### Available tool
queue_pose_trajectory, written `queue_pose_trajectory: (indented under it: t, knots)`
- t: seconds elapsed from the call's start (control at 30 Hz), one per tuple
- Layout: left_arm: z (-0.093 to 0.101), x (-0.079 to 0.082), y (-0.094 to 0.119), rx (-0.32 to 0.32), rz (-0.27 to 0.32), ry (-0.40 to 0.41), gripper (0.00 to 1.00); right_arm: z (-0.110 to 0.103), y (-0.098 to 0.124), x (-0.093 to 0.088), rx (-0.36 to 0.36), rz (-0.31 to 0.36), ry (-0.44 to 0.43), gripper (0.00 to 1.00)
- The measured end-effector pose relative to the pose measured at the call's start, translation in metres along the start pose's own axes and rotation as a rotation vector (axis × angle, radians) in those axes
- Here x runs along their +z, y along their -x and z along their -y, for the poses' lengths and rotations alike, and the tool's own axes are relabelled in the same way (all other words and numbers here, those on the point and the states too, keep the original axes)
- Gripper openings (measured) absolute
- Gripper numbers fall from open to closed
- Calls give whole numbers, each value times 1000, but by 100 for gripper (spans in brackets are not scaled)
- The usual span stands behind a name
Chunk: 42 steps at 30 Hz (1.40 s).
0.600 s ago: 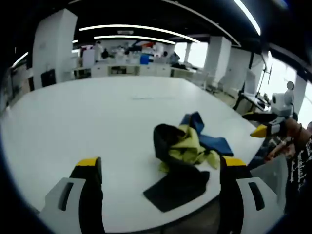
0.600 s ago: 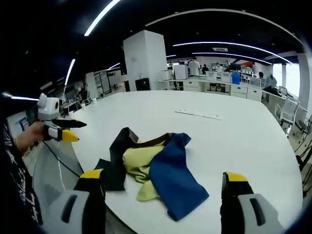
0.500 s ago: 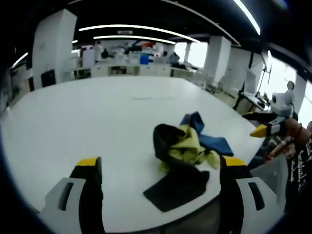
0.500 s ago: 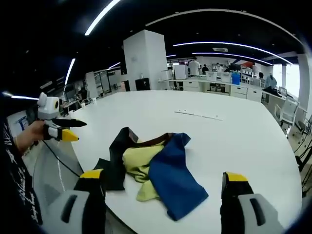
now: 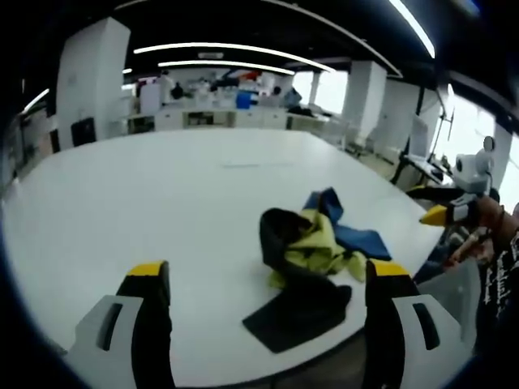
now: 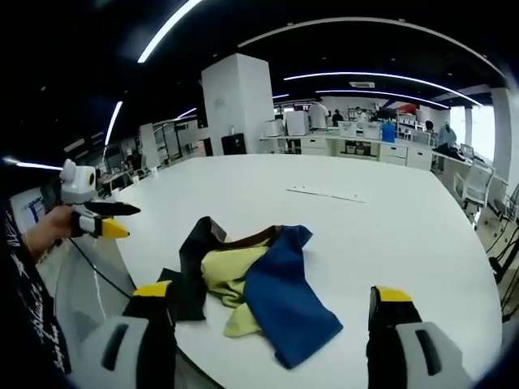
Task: Fold the garment on the visible template until the final outline fits inside the template.
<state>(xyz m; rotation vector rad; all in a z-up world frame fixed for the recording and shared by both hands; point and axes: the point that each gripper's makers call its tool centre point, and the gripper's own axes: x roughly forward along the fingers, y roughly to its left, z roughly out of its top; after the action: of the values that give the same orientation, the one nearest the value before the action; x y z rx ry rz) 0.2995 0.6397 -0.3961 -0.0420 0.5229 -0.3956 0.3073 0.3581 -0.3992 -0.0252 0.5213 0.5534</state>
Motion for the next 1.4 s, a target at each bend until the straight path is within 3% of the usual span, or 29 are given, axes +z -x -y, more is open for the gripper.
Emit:
queue_pose_trajectory:
  t: [0.23,1.4]
  knots:
    - [1,4,1,-2,24,10,97,0,0,0,-3,0,0,99]
    - [4,6,-11,-31,15,-2,92,6,1,2,-18,11,3,98]
